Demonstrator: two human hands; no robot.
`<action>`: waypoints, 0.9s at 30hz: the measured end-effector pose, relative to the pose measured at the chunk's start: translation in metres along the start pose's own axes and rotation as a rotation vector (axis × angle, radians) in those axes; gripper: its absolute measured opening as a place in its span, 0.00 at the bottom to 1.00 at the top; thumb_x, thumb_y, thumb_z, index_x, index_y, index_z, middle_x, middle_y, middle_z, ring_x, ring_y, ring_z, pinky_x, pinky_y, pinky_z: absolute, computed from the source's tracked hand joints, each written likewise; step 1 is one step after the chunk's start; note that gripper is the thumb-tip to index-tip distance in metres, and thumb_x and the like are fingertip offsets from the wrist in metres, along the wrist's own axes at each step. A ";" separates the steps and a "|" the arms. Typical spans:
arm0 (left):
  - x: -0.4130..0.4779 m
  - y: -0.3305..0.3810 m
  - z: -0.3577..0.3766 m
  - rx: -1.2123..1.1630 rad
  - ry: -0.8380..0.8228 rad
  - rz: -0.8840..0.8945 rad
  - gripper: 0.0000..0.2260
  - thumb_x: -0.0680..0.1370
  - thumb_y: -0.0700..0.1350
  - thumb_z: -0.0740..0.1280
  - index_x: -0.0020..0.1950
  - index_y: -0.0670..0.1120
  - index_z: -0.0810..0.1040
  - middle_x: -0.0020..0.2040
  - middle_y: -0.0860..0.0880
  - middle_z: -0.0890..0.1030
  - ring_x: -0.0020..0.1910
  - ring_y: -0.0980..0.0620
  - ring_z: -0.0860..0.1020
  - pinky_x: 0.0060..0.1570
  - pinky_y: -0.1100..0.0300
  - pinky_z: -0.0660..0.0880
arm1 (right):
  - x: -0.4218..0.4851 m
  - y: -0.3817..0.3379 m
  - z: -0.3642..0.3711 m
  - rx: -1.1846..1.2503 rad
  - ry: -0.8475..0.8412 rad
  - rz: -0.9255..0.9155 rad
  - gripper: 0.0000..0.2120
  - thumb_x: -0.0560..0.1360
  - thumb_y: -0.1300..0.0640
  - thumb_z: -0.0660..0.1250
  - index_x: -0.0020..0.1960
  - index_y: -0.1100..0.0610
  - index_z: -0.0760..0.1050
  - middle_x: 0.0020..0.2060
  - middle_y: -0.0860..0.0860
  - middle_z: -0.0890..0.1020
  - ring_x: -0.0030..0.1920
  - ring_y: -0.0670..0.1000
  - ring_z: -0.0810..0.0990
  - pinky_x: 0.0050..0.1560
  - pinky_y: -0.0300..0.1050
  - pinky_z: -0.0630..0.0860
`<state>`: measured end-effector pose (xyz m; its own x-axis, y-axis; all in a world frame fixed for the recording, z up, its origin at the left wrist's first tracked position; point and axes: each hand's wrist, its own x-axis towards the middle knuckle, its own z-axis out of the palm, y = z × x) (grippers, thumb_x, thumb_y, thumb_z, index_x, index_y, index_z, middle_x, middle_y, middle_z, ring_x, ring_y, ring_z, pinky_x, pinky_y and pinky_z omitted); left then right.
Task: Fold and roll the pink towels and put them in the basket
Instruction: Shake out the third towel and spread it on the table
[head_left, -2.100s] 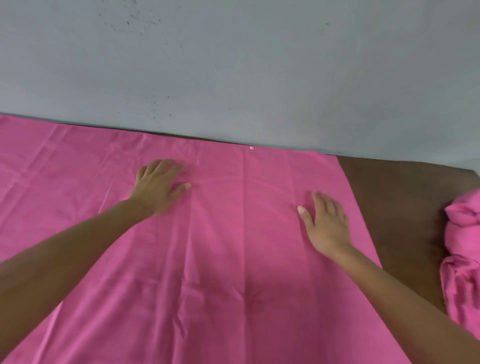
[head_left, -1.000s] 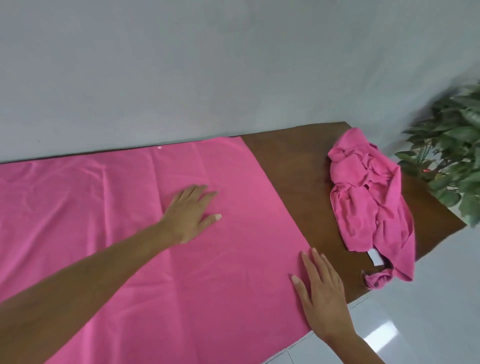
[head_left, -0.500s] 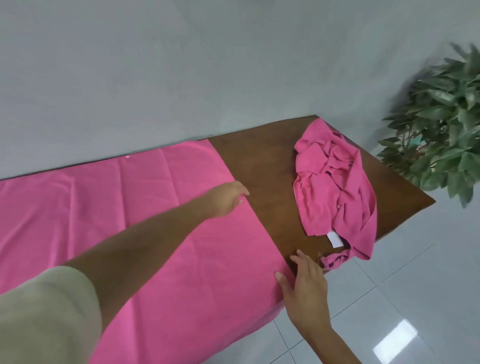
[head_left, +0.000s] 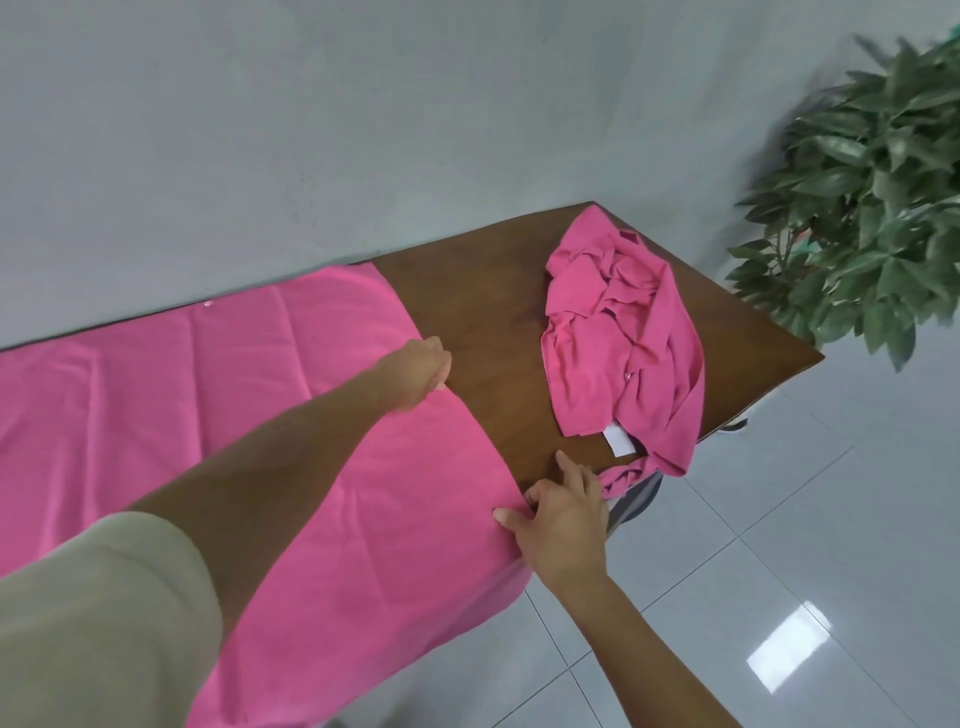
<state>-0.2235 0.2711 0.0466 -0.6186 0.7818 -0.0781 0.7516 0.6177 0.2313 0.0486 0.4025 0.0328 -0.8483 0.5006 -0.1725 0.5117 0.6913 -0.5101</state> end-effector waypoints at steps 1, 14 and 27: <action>-0.003 0.001 -0.001 0.007 0.006 -0.004 0.15 0.72 0.29 0.60 0.40 0.50 0.71 0.44 0.52 0.71 0.41 0.50 0.71 0.41 0.51 0.71 | -0.001 0.001 0.000 -0.007 0.001 -0.010 0.17 0.73 0.38 0.72 0.40 0.49 0.72 0.81 0.50 0.56 0.80 0.57 0.49 0.78 0.61 0.51; -0.078 -0.028 -0.028 0.117 0.087 0.061 0.03 0.83 0.39 0.61 0.52 0.45 0.73 0.48 0.51 0.69 0.39 0.49 0.70 0.37 0.56 0.63 | -0.025 0.022 0.022 0.001 0.229 -0.173 0.18 0.76 0.37 0.67 0.41 0.52 0.77 0.75 0.53 0.70 0.78 0.58 0.59 0.75 0.61 0.62; -0.152 -0.084 -0.061 0.004 0.101 0.192 0.05 0.82 0.41 0.64 0.49 0.40 0.76 0.46 0.45 0.76 0.43 0.45 0.75 0.44 0.51 0.72 | -0.118 -0.026 0.066 0.038 0.390 -0.174 0.28 0.78 0.28 0.46 0.44 0.46 0.75 0.50 0.41 0.79 0.56 0.48 0.74 0.57 0.48 0.71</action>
<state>-0.2065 0.0956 0.0983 -0.4835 0.8729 0.0650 0.8587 0.4585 0.2291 0.1263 0.2914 0.0103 -0.8028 0.5429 0.2467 0.3539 0.7667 -0.5357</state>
